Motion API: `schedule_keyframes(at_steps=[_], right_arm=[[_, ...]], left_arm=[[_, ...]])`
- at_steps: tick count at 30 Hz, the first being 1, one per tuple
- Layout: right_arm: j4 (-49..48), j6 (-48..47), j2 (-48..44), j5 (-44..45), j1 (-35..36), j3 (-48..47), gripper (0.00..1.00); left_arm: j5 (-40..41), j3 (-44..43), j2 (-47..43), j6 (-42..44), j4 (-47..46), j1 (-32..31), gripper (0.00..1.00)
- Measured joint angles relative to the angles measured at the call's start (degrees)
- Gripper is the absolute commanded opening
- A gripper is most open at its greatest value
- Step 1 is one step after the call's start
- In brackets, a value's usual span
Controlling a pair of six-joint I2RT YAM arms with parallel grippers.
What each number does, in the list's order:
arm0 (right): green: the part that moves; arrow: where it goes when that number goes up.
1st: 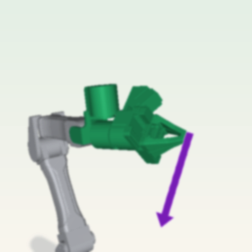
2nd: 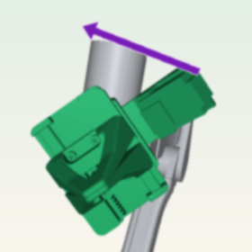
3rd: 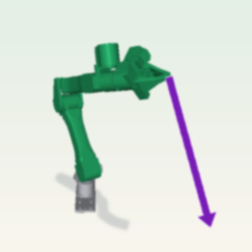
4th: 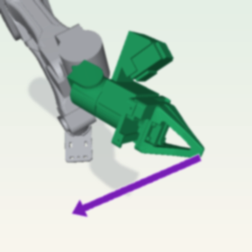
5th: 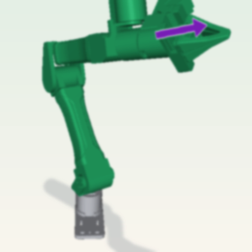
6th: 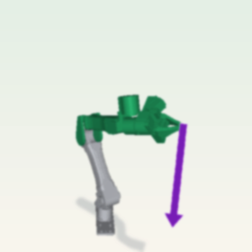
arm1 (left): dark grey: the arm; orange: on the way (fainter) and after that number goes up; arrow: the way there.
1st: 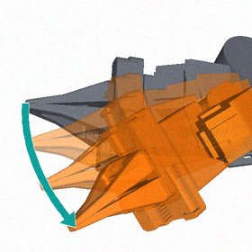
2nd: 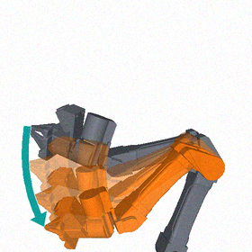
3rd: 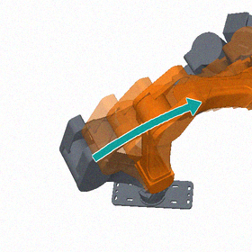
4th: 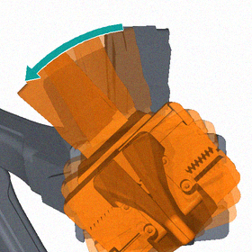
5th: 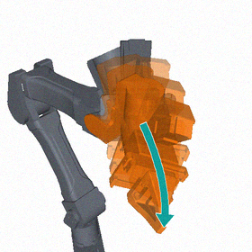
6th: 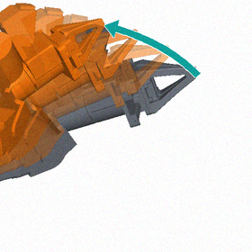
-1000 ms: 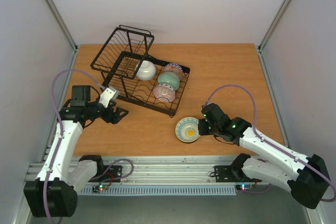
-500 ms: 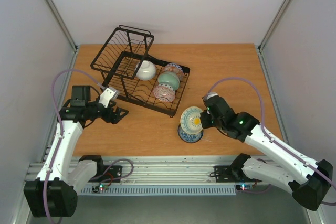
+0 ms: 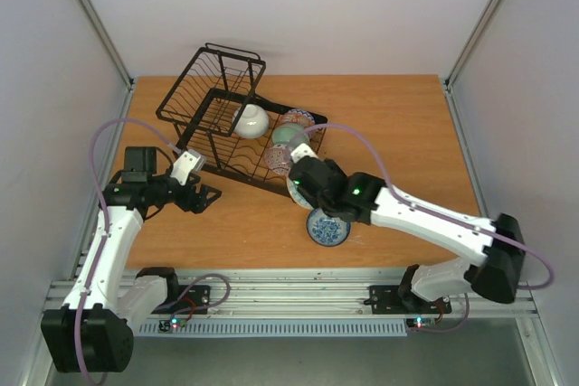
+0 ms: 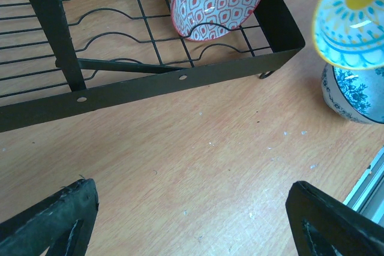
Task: Load the bowls into the dish rack
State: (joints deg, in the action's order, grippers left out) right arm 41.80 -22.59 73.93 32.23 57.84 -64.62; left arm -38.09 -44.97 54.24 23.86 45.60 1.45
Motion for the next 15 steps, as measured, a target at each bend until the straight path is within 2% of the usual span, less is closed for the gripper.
schedule_keyframes(at_steps=[7,15], right_arm=[[-7.8,-13.1,11.0,13.1,2.3,-2.9,0.01],[-20.2,-26.6,16.0,19.6,5.5,-2.1,0.01]], left_arm=[[0.0,0.0,-0.4,0.0,0.0,0.0,0.87],[-0.1,0.0,-0.4,0.0,0.0,0.0,0.87]])
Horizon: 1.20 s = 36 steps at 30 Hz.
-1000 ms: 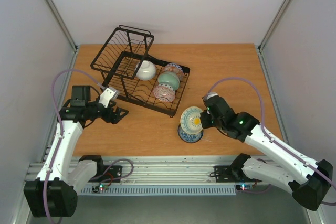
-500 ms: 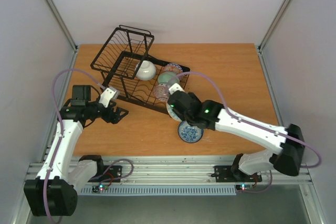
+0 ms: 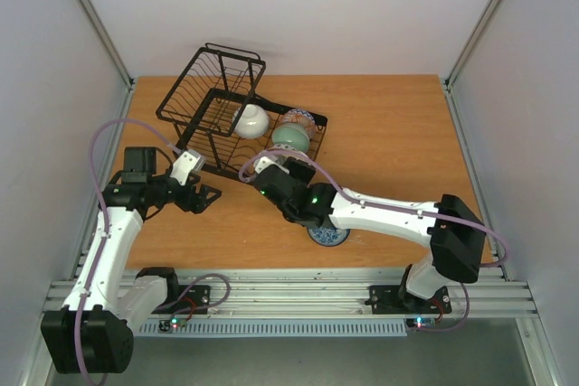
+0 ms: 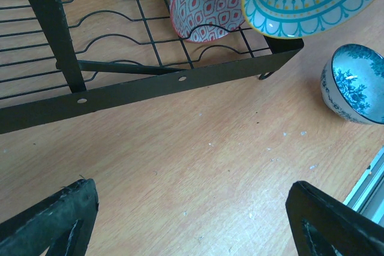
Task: Load the bowls into the dish rack
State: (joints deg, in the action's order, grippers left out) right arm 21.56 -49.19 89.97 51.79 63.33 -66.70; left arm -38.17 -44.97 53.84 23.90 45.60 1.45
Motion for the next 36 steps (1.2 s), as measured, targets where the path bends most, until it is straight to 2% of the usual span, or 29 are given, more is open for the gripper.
schedule_keyframes(at_steps=[20,27,29,33,36], right_arm=[[-38.1,-30.7,14.8,6.4,2.5,8.2,0.01],[-41.5,-34.9,18.1,6.4,2.9,8.4,0.01],[-40.7,-34.4,18.1,6.3,3.2,8.3,0.08],[-37.4,-31.6,17.6,6.3,3.5,7.9,0.46],[-33.2,-28.6,16.1,6.0,3.5,7.7,0.61]], left_arm=[[0.0,0.0,0.0,0.0,0.0,0.0,0.87],[0.0,0.0,-0.3,0.0,0.0,0.0,0.87],[0.0,0.0,-0.3,0.0,0.0,0.0,0.87],[0.0,0.0,-0.3,0.0,0.0,0.0,0.87],[0.0,0.0,-0.3,0.0,0.0,0.0,0.87]])
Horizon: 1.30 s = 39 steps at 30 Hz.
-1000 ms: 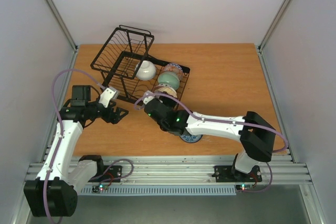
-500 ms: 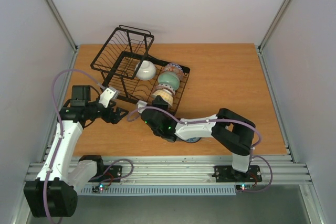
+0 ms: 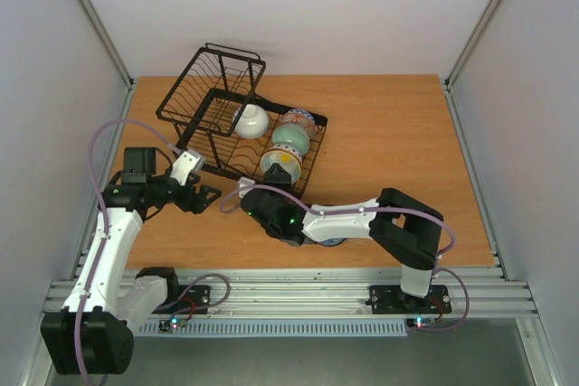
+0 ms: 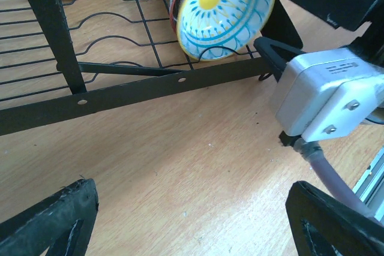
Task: Load the bowls into the dish rack
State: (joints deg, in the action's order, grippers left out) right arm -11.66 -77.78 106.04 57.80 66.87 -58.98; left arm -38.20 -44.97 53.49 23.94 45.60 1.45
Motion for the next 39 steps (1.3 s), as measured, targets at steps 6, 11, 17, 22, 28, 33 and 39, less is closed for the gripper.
schedule_keyframes(at_steps=[6,11,17,22,28,33,39], right_arm=[[8.6,8.1,-6.1,-1.9,0.0,-0.2,0.73],[19.3,19.8,-15.0,-5.1,0.3,-1.9,0.75],[42.6,48.5,-26.8,-8.0,-1.4,-7.0,0.7],[56.1,71.8,-38.3,-18.4,-11.5,-0.4,0.65],[61.3,83.4,-48.3,-32.4,-23.5,14.6,0.64],[60.7,88.0,-50.6,-41.1,-23.8,20.5,0.62],[57.0,90.8,-50.7,-46.9,-23.9,24.1,0.56]], left_arm=[[0.0,0.0,0.0,0.0,0.0,0.0,0.87],[0.0,0.0,0.0,0.0,0.0,0.0,0.87],[-0.1,0.0,0.0,0.0,0.0,0.0,0.87],[-0.2,0.0,0.0,0.0,0.0,0.0,0.87],[-0.2,0.0,-0.1,0.0,0.0,0.0,0.87],[-0.2,0.0,-0.3,0.0,0.0,0.0,0.87],[-0.2,0.0,-0.3,0.0,0.0,0.0,0.87]])
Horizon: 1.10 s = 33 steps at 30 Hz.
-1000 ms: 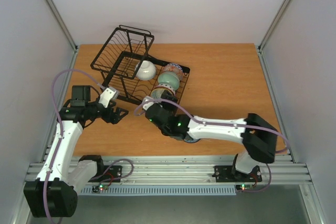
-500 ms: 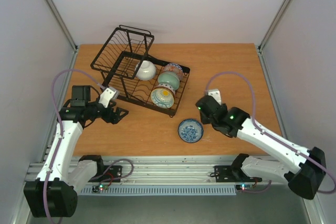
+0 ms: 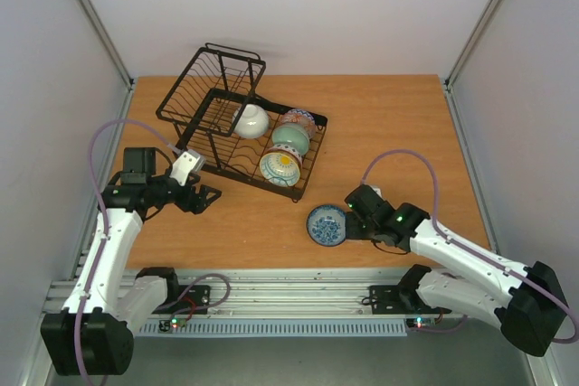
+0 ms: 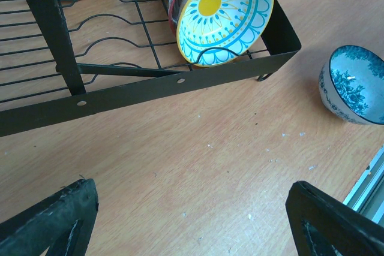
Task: Load the bowls into the dish rack
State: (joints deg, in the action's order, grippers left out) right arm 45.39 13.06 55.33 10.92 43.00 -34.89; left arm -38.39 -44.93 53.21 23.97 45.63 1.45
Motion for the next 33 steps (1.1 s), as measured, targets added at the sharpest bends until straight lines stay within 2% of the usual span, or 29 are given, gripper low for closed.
schedule_keyframes(at_steps=[5,12,19,24,29,33], right_arm=[[-3.8,1.0,2.2,-2.8,0.0,2.0,0.45],[-7.7,1.6,4.9,-4.6,0.0,3.0,0.02],[-9.8,1.5,4.0,-5.2,0.0,3.0,0.01],[-6.9,0.1,1.9,-4.2,0.0,1.8,0.01],[-5.3,-2.6,4.0,-2.3,1.5,-6.7,0.01],[-6.3,-5.3,12.3,0.1,5.8,-17.5,0.01]], left_arm=[[0.0,0.0,0.0,0.0,0.0,0.0,0.87],[0.0,0.0,0.0,0.0,0.0,0.0,0.87],[-0.4,0.0,0.0,0.1,0.0,0.0,0.87],[-2.1,0.0,0.0,0.6,0.5,0.0,0.87],[-4.5,0.0,0.1,1.8,1.6,0.0,0.85],[-6.1,0.0,1.4,2.7,3.0,0.0,0.77]])
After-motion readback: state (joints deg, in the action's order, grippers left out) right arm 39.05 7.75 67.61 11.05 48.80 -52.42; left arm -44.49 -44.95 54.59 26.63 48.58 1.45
